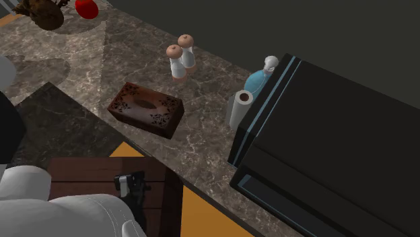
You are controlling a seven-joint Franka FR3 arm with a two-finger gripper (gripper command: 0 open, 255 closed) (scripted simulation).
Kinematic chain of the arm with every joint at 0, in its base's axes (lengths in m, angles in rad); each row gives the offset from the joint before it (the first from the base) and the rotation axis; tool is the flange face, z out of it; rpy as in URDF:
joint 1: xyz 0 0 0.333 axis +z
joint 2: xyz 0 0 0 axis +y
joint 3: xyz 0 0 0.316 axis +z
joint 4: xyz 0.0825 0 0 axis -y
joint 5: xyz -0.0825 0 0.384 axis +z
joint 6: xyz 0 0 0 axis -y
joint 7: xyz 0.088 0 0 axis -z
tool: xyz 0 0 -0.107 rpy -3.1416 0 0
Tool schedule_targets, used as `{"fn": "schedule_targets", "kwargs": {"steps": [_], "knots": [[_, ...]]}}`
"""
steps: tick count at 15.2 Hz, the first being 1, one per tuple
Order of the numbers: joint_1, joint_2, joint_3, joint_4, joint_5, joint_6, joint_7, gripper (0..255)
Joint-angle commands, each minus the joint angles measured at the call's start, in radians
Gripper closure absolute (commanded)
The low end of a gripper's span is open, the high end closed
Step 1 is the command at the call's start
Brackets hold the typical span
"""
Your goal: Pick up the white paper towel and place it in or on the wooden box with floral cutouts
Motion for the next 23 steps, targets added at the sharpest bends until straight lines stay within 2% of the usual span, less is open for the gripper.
{"fn": "schedule_targets", "kwargs": {"steps": [1,7,13,18,23], "knots": [[0.000,0.000,0.000,0.000,0.000,0.000,0.000,0],[0.051,0.128,0.097,0.016,0.079,0.144,0.091,0],[0.091,0.289,0.188,0.077,0.130,0.280,0.177,0],[0.115,0.440,0.259,0.162,0.143,0.379,0.253,0],[0.134,0.603,0.323,0.276,0.121,0.459,0.337,0]]}}
